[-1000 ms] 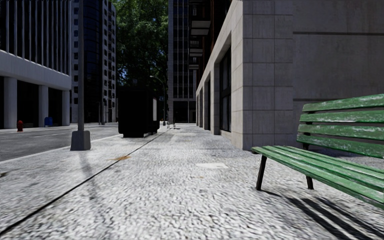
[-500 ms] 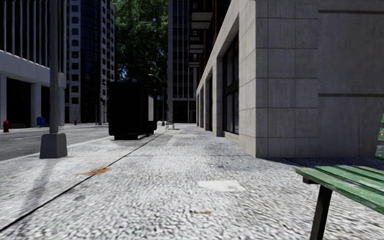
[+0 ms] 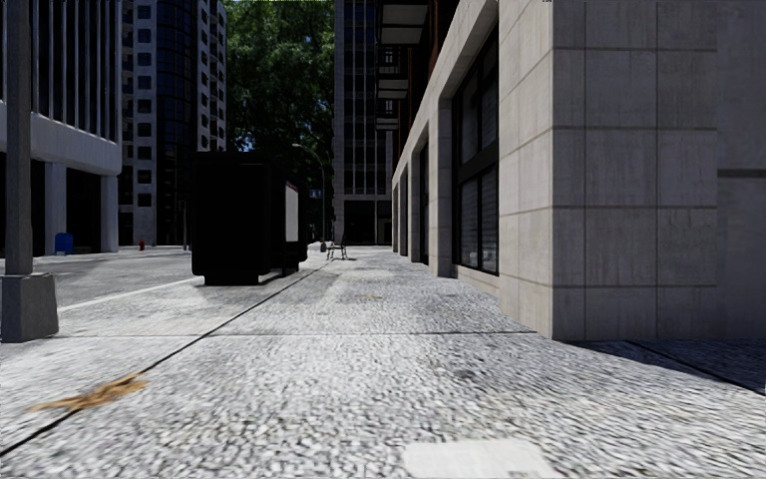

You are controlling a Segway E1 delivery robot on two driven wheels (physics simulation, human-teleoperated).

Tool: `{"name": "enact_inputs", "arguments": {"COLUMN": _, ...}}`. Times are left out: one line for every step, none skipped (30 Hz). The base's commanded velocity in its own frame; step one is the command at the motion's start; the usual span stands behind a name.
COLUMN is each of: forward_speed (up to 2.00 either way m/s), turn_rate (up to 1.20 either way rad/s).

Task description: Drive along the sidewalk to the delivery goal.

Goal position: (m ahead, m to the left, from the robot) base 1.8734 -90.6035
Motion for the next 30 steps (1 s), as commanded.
{"name": "enact_inputs", "arguments": {"forward_speed": 2.00, "turn_rate": 0.00}}
{"name": "enact_inputs", "arguments": {"forward_speed": 2.00, "turn_rate": 0.00}}
{"name": "enact_inputs", "arguments": {"forward_speed": 2.00, "turn_rate": 0.00}}
{"name": "enact_inputs", "arguments": {"forward_speed": 2.00, "turn_rate": 0.00}}
{"name": "enact_inputs", "arguments": {"forward_speed": 2.00, "turn_rate": 0.00}}
{"name": "enact_inputs", "arguments": {"forward_speed": 2.00, "turn_rate": 0.00}}
{"name": "enact_inputs", "arguments": {"forward_speed": 2.00, "turn_rate": 0.00}}
{"name": "enact_inputs", "arguments": {"forward_speed": 2.00, "turn_rate": 0.00}}
{"name": "enact_inputs", "arguments": {"forward_speed": 2.00, "turn_rate": 0.00}}
{"name": "enact_inputs", "arguments": {"forward_speed": 2.00, "turn_rate": 0.00}}
{"name": "enact_inputs", "arguments": {"forward_speed": 2.00, "turn_rate": 0.00}}
{"name": "enact_inputs", "arguments": {"forward_speed": 2.00, "turn_rate": 0.00}}
{"name": "enact_inputs", "arguments": {"forward_speed": 2.00, "turn_rate": 0.00}}
{"name": "enact_inputs", "arguments": {"forward_speed": 2.00, "turn_rate": 0.00}}
{"name": "enact_inputs", "arguments": {"forward_speed": 2.00, "turn_rate": 0.00}}
{"name": "enact_inputs", "arguments": {"forward_speed": 2.00, "turn_rate": 0.00}}
{"name": "enact_inputs", "arguments": {"forward_speed": 2.00, "turn_rate": 0.00}}
{"name": "enact_inputs", "arguments": {"forward_speed": 2.00, "turn_rate": 0.00}}
{"name": "enact_inputs", "arguments": {"forward_speed": 2.00, "turn_rate": 0.00}}
{"name": "enact_inputs", "arguments": {"forward_speed": 2.00, "turn_rate": 0.00}}
{"name": "enact_inputs", "arguments": {"forward_speed": 2.00, "turn_rate": 0.00}}
{"name": "enact_inputs", "arguments": {"forward_speed": 2.00, "turn_rate": 0.00}}
{"name": "enact_inputs", "arguments": {"forward_speed": 2.00, "turn_rate": 0.00}}
{"name": "enact_inputs", "arguments": {"forward_speed": 2.00, "turn_rate": 0.00}}
{"name": "enact_inputs", "arguments": {"forward_speed": 2.00, "turn_rate": 0.00}}
{"name": "enact_inputs", "arguments": {"forward_speed": 2.00, "turn_rate": 0.00}}
{"name": "enact_inputs", "arguments": {"forward_speed": 2.00, "turn_rate": 0.00}}
{"name": "enact_inputs", "arguments": {"forward_speed": 2.00, "turn_rate": 0.00}}
{"name": "enact_inputs", "arguments": {"forward_speed": 2.00, "turn_rate": 0.00}}
{"name": "enact_inputs", "arguments": {"forward_speed": 2.00, "turn_rate": 0.00}}
